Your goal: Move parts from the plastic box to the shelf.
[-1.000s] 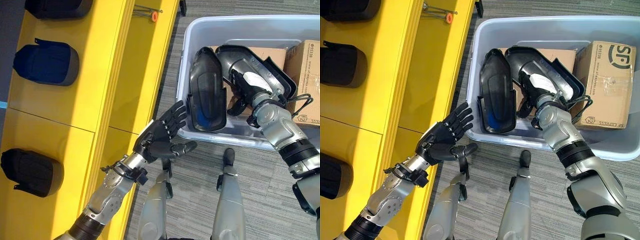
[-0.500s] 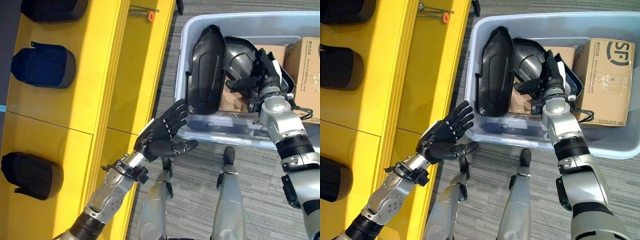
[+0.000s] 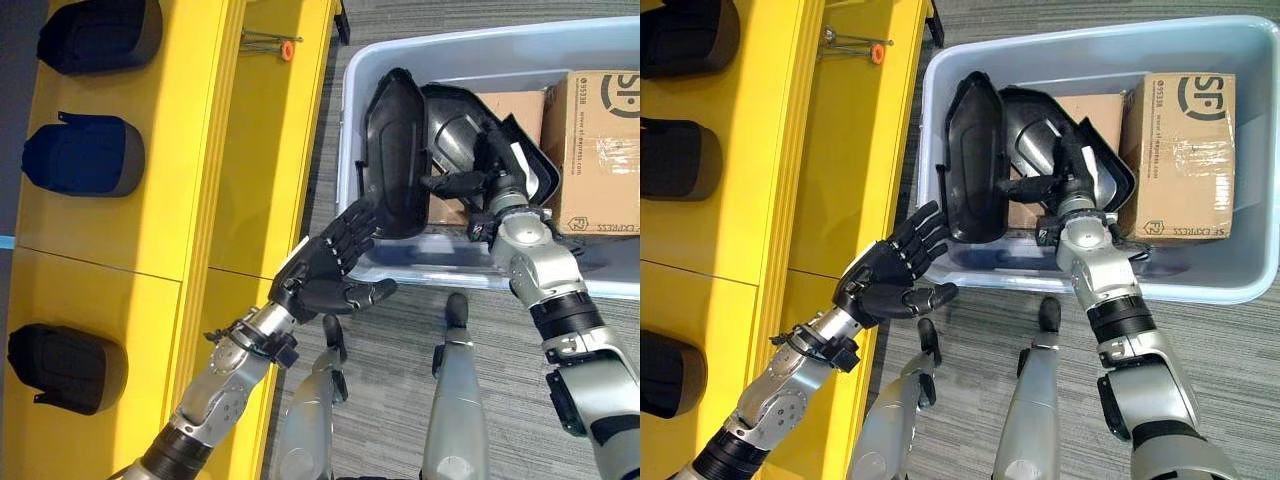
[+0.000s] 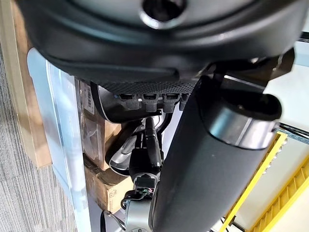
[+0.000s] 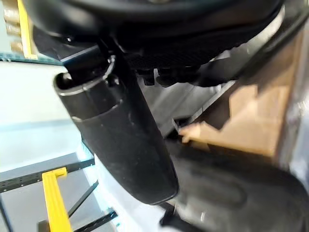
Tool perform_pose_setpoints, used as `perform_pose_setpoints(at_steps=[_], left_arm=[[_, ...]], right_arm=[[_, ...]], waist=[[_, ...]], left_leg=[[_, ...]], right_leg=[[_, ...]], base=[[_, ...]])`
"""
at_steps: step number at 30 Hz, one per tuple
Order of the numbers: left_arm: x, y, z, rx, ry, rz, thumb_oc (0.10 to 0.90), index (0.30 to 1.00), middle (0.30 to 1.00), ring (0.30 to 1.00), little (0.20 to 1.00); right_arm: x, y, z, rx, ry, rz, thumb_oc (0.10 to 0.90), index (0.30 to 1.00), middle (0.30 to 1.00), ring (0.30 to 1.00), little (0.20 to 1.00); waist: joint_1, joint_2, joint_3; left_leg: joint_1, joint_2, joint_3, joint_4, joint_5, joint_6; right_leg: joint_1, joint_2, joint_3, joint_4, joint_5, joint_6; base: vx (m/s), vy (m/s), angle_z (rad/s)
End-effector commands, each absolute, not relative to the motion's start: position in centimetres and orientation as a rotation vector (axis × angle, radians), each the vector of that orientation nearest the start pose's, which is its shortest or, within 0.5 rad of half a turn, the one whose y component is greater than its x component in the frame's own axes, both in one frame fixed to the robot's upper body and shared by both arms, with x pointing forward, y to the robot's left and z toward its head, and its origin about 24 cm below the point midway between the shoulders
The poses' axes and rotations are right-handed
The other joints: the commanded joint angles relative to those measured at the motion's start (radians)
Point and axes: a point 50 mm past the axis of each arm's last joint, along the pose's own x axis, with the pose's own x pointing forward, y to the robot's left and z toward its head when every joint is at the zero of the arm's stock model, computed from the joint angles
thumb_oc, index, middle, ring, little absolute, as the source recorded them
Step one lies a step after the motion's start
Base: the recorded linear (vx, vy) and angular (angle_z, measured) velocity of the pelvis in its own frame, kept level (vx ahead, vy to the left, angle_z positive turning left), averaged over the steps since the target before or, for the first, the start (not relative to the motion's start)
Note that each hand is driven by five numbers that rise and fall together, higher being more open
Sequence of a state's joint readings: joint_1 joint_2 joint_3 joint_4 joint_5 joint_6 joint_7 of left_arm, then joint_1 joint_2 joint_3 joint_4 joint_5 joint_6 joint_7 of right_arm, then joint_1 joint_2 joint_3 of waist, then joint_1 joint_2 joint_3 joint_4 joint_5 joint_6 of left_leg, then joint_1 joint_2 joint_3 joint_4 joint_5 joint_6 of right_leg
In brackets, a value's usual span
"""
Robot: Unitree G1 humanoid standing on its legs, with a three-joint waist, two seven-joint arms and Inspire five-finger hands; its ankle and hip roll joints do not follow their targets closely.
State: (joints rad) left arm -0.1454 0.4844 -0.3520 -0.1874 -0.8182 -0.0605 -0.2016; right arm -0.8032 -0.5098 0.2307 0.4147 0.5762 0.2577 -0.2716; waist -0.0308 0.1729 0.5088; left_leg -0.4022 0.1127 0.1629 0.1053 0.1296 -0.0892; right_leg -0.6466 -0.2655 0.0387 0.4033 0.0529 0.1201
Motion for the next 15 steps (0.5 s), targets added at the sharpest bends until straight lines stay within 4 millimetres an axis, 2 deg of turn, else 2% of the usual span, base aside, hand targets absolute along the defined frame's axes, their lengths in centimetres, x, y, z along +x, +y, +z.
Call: perform_pose_setpoints(at_steps=[1, 3, 5, 8, 12, 15], left_arm=[[24.7, 11.8, 14.7, -0.387, -0.381, -0.714, 0.900, 1.000, 1.000, 1.000, 1.000], [24.7, 11.8, 14.6, -0.380, -0.379, -0.719, 0.900, 1.000, 1.000, 1.000, 1.000], [24.6, 11.8, 14.5, -0.373, -0.381, -0.722, 0.900, 1.000, 1.000, 1.000, 1.000], [24.5, 11.8, 14.4, -0.366, -0.380, -0.721, 0.900, 1.000, 1.000, 1.000, 1.000], [24.5, 11.9, 14.3, -0.358, -0.375, -0.727, 0.900, 1.000, 1.000, 1.000, 1.000], [24.5, 11.9, 14.3, -0.348, -0.370, -0.734, 0.900, 1.000, 1.000, 1.000, 1.000]], right_arm=[[37.3, -14.9, 18.1, 0.207, -0.002, 0.151, 0.900, 1.000, 1.000, 1.000, 1.000], [36.3, -12.4, 17.2, 0.352, 0.075, 0.324, 0.900, 1.000, 1.000, 1.000, 1.000], [35.6, -11.1, 16.6, 0.304, 0.073, 0.363, 0.900, 1.000, 1.000, 1.000, 1.000], [34.6, -9.6, 16.2, 0.331, 0.078, 0.410, 0.900, 1.000, 1.000, 1.000, 1.000], [34.4, -9.7, 16.2, 0.365, 0.036, 0.402, 0.900, 1.000, 1.000, 1.000, 1.000], [35.0, -11.3, 17.3, 0.394, -0.034, 0.347, 0.900, 1.000, 1.000, 1.000, 1.000]], waist=[[-0.015, 0.060, 0.011], [-0.017, 0.051, 0.011], [-0.019, 0.045, 0.011], [-0.022, 0.039, 0.011], [-0.022, 0.028, 0.011], [-0.016, 0.022, 0.011]], left_leg=[[-0.008, -0.019, -0.019, 0.088, -0.167, 0.059], [-0.004, -0.015, -0.017, 0.090, -0.167, 0.059], [0.001, -0.011, -0.013, 0.086, -0.165, 0.059], [0.006, -0.006, -0.010, 0.084, -0.164, 0.060], [0.016, -0.001, -0.009, 0.083, -0.164, 0.062], [0.026, 0.003, -0.014, 0.083, -0.166, 0.063]], right_leg=[[0.052, 0.049, -0.060, 0.101, -0.235, -0.083], [0.059, 0.051, -0.059, 0.095, -0.230, -0.080], [0.065, 0.051, -0.060, 0.085, -0.222, -0.077], [0.071, 0.051, -0.062, 0.076, -0.215, -0.074], [0.092, 0.052, -0.067, 0.057, -0.206, -0.071], [0.110, 0.051, -0.077, 0.047, -0.204, -0.068]], base=[[0.00, 0.000, 0.00], [-0.02, -0.041, -0.03], [-0.03, -0.042, -0.02], [-0.02, -0.032, -0.03], [-0.01, -0.045, -0.02], [-0.01, -0.058, 0.02]])
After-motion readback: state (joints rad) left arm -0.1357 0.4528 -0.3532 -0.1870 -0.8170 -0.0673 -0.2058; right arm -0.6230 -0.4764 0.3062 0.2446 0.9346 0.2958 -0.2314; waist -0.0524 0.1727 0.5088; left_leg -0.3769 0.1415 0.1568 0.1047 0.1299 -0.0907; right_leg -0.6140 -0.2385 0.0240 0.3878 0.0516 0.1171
